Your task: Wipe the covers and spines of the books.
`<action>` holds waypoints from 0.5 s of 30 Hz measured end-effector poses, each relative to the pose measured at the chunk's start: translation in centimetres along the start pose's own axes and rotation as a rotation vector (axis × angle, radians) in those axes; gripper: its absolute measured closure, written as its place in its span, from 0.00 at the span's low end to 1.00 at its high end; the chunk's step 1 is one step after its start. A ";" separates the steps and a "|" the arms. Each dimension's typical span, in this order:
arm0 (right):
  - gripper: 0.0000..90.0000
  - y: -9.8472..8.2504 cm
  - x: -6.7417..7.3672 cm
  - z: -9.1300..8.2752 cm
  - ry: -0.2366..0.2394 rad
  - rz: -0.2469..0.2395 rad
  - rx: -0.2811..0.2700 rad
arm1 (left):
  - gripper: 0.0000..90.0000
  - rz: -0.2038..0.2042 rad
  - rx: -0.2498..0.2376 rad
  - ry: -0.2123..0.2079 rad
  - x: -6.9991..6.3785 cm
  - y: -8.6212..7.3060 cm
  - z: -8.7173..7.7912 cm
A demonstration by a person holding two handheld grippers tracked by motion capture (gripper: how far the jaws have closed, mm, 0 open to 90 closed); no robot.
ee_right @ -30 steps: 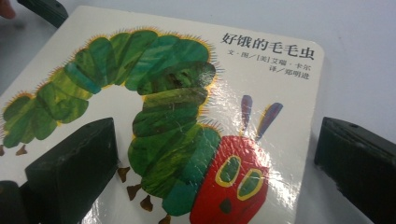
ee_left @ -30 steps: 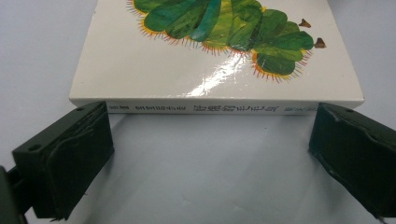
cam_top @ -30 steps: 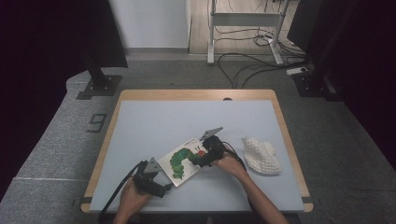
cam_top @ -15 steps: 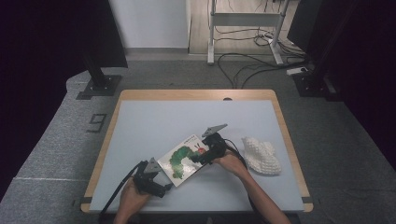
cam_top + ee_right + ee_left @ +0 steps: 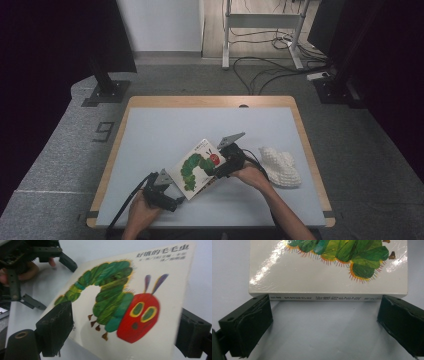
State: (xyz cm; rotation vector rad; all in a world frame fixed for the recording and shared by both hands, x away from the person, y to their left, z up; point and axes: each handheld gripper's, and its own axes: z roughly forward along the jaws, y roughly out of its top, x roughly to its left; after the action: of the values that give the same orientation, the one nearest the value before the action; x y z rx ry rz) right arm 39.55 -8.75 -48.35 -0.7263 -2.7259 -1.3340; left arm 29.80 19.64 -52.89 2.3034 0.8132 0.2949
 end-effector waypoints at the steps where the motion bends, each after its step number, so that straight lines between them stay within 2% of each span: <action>1: 0.14 0.0 -0.3 0.0 0.005 0.006 0.001 | 0.00 0.000 0.000 -0.001 0.0 0.0 0.0; 4: 0.16 0.1 -1.0 0.0 0.014 -0.001 0.027 | 0.00 0.002 0.002 0.000 0.0 0.0 0.0; 8: 0.29 0.0 -1.6 0.0 0.027 -0.034 0.084 | 0.00 0.002 0.002 0.000 0.0 0.0 0.0; 15: 0.41 0.1 -1.6 -0.8 0.036 -0.043 0.092 | 0.00 0.003 0.001 0.002 -0.1 0.0 0.0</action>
State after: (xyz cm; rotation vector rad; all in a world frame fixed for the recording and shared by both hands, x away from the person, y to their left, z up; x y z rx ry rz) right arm 40.86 -9.87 -48.11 -0.6338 -2.7686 -1.2079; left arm 29.74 19.62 -52.88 2.3057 0.8117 0.2983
